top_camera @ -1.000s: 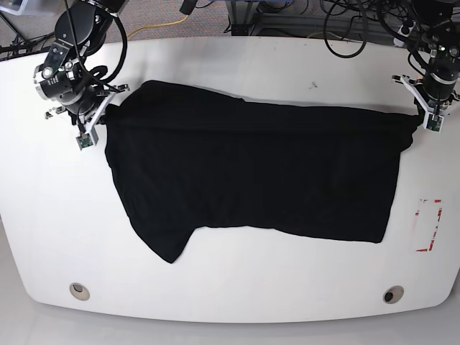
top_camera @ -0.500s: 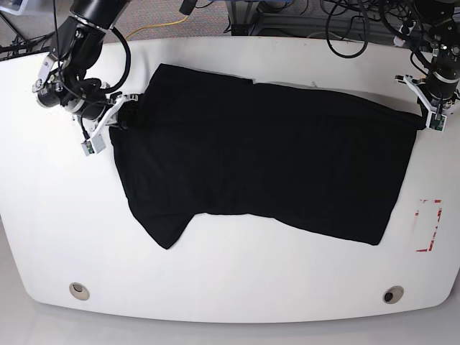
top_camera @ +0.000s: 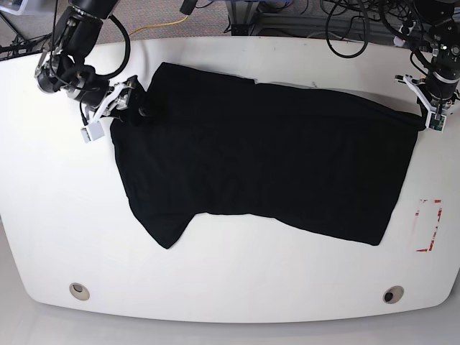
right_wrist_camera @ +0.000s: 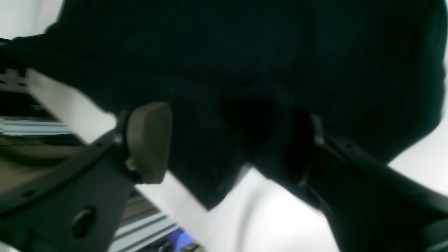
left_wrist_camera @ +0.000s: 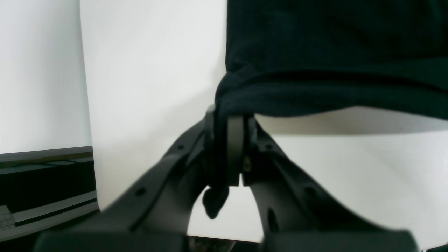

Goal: Fold the T-shirt properly
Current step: 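Lay the shirt flat, dragging both grippers back across the table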

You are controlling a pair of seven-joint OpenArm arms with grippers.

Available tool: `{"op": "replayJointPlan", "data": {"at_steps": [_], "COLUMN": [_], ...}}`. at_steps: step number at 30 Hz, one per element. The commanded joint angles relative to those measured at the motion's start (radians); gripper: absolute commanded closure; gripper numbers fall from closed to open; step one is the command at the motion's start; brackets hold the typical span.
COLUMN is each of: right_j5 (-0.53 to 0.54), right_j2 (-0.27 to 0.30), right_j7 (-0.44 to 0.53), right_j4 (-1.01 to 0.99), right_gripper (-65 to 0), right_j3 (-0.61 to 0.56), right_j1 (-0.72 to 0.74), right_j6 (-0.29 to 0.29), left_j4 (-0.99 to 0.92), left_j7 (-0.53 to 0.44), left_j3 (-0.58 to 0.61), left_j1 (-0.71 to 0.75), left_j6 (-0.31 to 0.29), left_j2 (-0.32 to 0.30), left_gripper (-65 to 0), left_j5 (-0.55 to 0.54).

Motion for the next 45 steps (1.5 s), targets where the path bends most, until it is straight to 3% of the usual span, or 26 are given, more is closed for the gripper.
{"op": "replayJointPlan", "data": {"at_steps": [1,6,14,22,38,40,42,45], "right_j5": [0.066,0.065,0.062,-0.046,-0.135,-0.135,-0.135,-0.135], "right_j2": [0.012,0.012,0.005,-0.077,-0.146,-0.147,-0.147,-0.147], "right_j7": [0.017,0.017,0.017,0.017,0.059,0.063,0.063,0.063], "right_j4": [0.019,0.019,0.019,0.019,0.016,0.016,0.016,0.016], "right_gripper": [-41.2,-40.9,-40.9,-40.9,-39.8,-36.6,-28.7,-11.4], "right_j3": [0.035,0.106,0.109,0.107,-0.013,-0.013,-0.013,-0.013], "right_j1": [-0.033,-0.099,-0.198,-0.189,-0.165,-0.163,-0.152,-0.143], "right_j6": [0.001,0.001,0.001,0.001,0.001,0.001,0.001,0.001], "left_j4": [0.015,0.015,0.015,0.015,0.015,0.015,0.015,0.015], "left_j7": [-0.018,-0.018,-0.018,-0.020,-0.020,-0.020,-0.020,-0.020], "left_j3": [0.009,0.020,0.020,0.020,0.015,0.015,0.019,0.020], "left_j1": [-0.001,-0.001,-0.002,-0.004,-0.002,-0.002,-0.002,-0.002], "left_j6": [0.000,0.000,0.000,0.000,-0.012,-0.014,-0.014,-0.014], "left_j2": [-0.017,-0.018,-0.018,-0.018,-0.017,-0.017,-0.017,-0.015], "left_gripper": [0.0,0.0,0.0,0.0,0.0,0.0,0.0,0.0], "left_j5": [-0.002,-0.002,-0.002,-0.002,-0.004,-0.004,-0.004,-0.004]}}
